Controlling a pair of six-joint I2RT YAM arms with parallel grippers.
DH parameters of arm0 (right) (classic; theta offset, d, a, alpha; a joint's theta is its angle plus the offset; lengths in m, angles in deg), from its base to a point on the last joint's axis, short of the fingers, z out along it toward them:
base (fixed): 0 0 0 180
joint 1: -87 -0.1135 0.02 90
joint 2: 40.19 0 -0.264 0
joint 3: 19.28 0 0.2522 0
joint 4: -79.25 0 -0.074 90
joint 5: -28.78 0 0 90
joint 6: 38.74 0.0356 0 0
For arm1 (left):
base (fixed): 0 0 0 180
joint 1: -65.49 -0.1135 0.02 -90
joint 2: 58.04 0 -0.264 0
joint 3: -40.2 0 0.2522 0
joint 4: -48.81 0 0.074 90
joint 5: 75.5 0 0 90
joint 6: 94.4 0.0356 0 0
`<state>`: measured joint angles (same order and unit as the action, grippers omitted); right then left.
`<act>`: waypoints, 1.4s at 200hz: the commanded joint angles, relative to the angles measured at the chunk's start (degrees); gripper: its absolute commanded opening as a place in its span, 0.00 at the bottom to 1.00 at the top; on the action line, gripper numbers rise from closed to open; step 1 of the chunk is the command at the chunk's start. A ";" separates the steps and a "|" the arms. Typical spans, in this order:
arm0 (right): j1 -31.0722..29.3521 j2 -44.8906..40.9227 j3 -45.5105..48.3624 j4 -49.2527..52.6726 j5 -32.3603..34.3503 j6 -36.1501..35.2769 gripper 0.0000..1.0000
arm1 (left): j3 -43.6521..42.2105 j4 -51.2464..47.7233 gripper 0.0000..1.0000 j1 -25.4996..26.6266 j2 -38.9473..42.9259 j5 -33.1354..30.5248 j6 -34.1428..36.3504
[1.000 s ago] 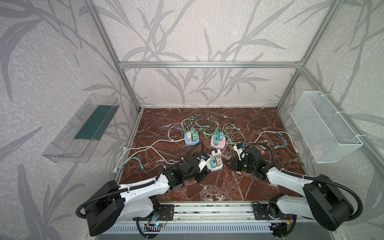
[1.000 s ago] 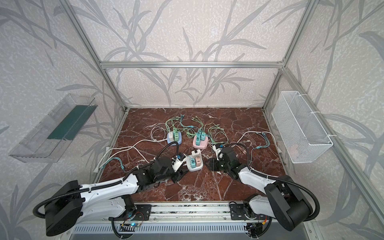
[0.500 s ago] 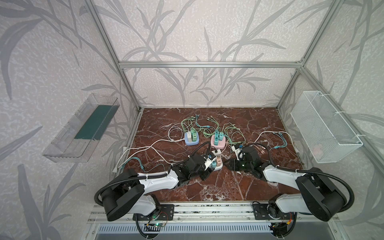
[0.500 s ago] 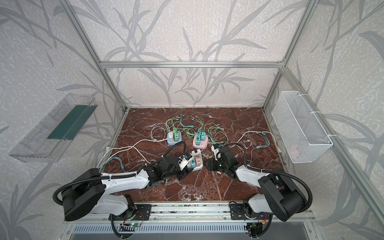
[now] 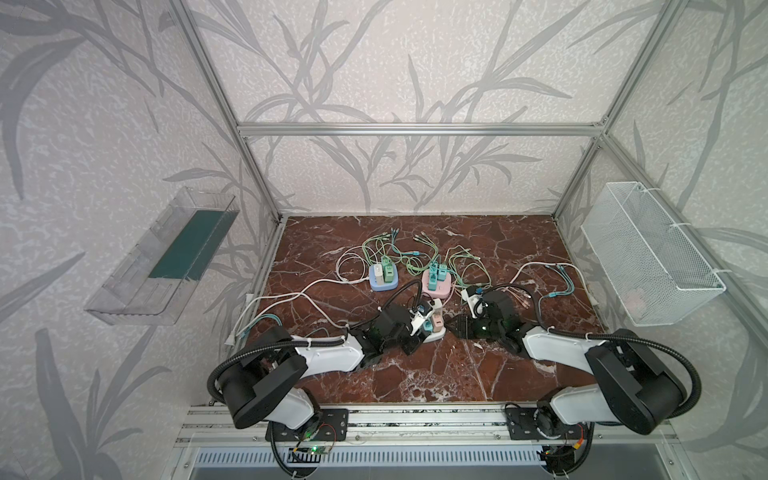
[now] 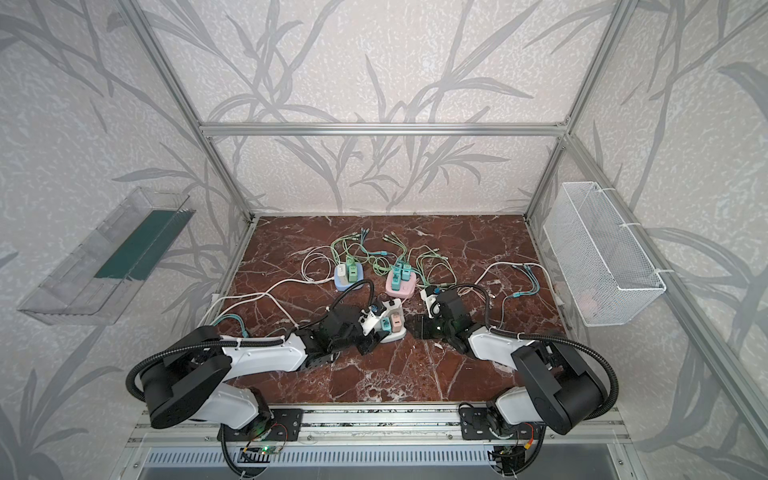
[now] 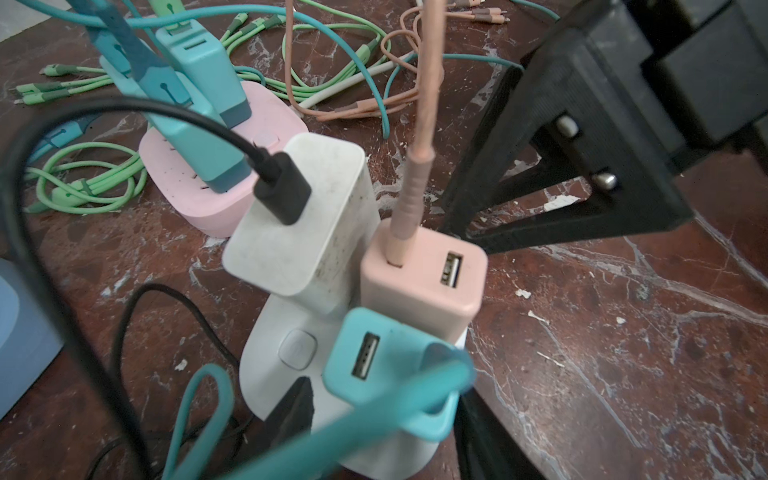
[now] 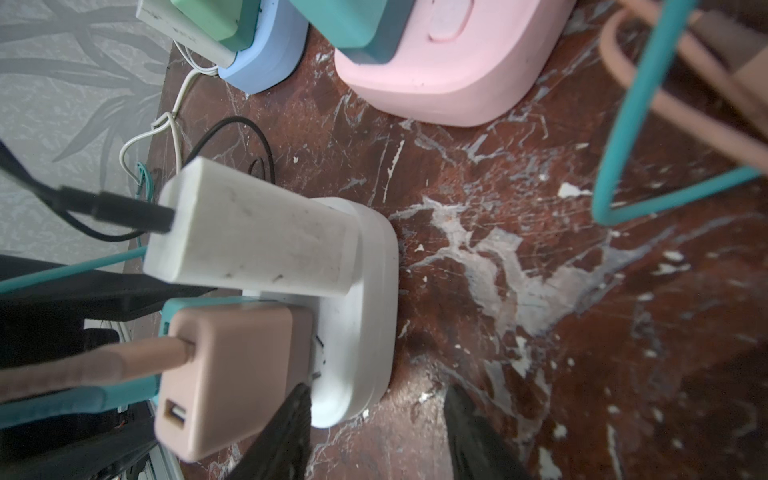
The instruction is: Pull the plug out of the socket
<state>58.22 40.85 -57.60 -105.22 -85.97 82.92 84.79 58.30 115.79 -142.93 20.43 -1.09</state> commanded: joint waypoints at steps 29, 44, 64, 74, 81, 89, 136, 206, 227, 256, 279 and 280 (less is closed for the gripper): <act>-0.13 1.75 -2.07 -0.83 -1.59 -0.46 0.52 | 2.83 1.66 0.56 -0.56 -1.94 1.78 2.84; -0.14 1.85 -2.14 -0.92 -1.70 -0.46 0.52 | 2.83 1.40 0.55 -0.56 -1.96 2.26 3.18; -0.13 1.76 -2.41 -0.58 -1.70 -0.63 0.53 | 3.21 0.50 0.52 -0.49 -1.98 3.27 3.36; -0.14 1.67 -2.51 -0.33 -1.57 -0.80 0.53 | 3.36 0.12 0.51 -0.56 -2.12 3.64 3.32; -0.10 1.58 -2.67 -0.15 -1.57 -0.88 0.53 | 3.36 0.05 0.49 -0.51 -2.06 3.79 3.20; -0.12 1.71 -2.77 0.02 -1.62 -1.05 0.53 | 3.27 0.09 0.46 -0.47 -2.20 4.04 2.96; -0.05 1.15 -2.71 0.84 -1.34 -1.86 0.54 | 3.25 0.04 0.36 0.06 -1.81 6.04 1.06; -0.05 2.11 -2.38 0.52 -2.80 -2.56 0.54 | 4.32 2.74 0.25 0.32 -4.45 9.02 -2.42; -0.05 1.93 -2.25 1.96 -2.09 -3.21 0.52 | 4.33 3.74 0.21 0.41 -4.91 8.11 -2.93; -0.05 2.18 -2.18 3.44 -0.83 -4.30 0.49 | 4.41 4.99 0.19 0.52 -5.47 7.77 -3.40; -0.05 2.53 -2.94 5.42 -0.81 -5.53 0.47 | 4.55 5.93 0.17 0.74 -6.08 7.78 -3.55; -0.05 2.53 -2.94 5.42 -0.81 -5.53 0.47 | 4.57 5.93 0.17 0.75 -6.08 7.78 -3.56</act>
<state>58.59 42.53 -59.35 -102.62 -85.95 79.57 87.74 62.71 115.81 -147.58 26.25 -3.10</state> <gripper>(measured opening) 0.469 0.427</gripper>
